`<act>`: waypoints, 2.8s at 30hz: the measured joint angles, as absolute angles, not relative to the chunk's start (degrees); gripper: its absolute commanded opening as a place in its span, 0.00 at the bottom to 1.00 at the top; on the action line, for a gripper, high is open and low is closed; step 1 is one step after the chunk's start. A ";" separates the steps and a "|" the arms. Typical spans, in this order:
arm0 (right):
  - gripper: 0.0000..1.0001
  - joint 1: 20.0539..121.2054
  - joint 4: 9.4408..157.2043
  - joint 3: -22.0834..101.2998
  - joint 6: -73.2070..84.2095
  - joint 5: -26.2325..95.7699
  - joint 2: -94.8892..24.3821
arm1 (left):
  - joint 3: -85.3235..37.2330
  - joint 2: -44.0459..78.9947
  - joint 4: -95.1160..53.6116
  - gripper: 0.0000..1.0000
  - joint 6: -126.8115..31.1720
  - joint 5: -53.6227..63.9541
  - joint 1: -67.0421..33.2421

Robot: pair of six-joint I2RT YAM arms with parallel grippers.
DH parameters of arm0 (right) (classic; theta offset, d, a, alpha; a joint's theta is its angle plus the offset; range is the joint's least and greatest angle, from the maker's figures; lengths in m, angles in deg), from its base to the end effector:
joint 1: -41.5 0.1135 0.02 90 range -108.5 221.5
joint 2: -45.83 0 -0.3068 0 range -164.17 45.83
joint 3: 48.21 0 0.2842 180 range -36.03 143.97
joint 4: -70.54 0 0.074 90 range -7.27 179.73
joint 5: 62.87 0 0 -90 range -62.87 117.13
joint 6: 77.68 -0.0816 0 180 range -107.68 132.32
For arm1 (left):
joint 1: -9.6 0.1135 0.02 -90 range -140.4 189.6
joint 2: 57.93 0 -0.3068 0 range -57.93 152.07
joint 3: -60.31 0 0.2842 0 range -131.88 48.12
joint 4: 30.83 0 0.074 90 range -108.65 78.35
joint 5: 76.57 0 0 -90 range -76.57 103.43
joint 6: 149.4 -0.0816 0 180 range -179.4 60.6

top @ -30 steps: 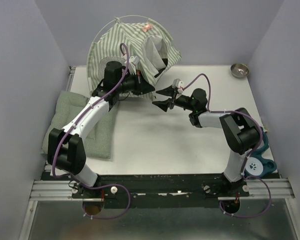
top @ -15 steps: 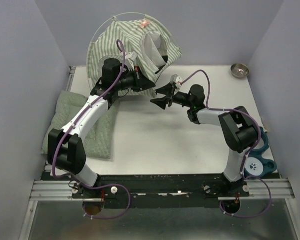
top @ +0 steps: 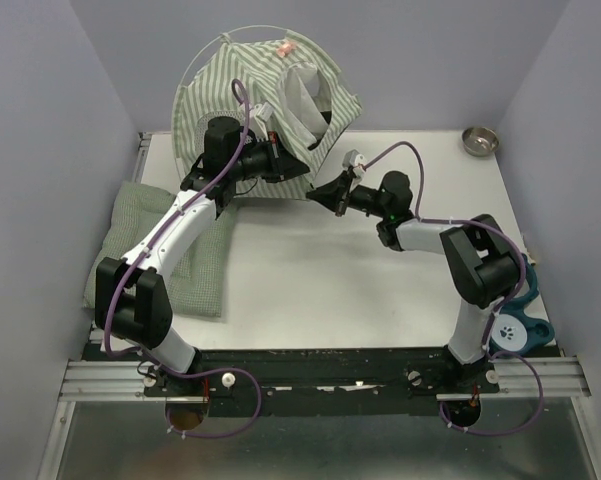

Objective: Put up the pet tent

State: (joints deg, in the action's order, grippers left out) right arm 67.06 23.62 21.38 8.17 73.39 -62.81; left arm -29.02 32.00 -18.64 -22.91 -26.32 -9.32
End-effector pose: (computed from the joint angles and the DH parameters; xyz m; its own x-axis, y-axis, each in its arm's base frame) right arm 0.3967 0.2551 0.2430 0.0549 0.0817 -0.9951 -0.9504 0.3098 -0.0270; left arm 0.3966 -0.1911 0.3871 -0.6674 -0.2546 -0.6998 0.5501 0.4649 -0.6937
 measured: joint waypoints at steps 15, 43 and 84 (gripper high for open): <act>0.01 67.57 25.71 17.08 12.76 73.17 -57.26 | -29.33 32.02 -16.30 0.00 -27.30 -21.88 -9.34; 0.01 68.70 27.59 16.07 15.36 71.73 -56.36 | -28.08 32.13 -16.23 0.00 -28.83 -21.66 -9.65; 0.01 68.90 28.80 14.63 10.03 73.28 -55.21 | -23.47 30.82 -20.63 0.00 -32.55 -19.74 -10.78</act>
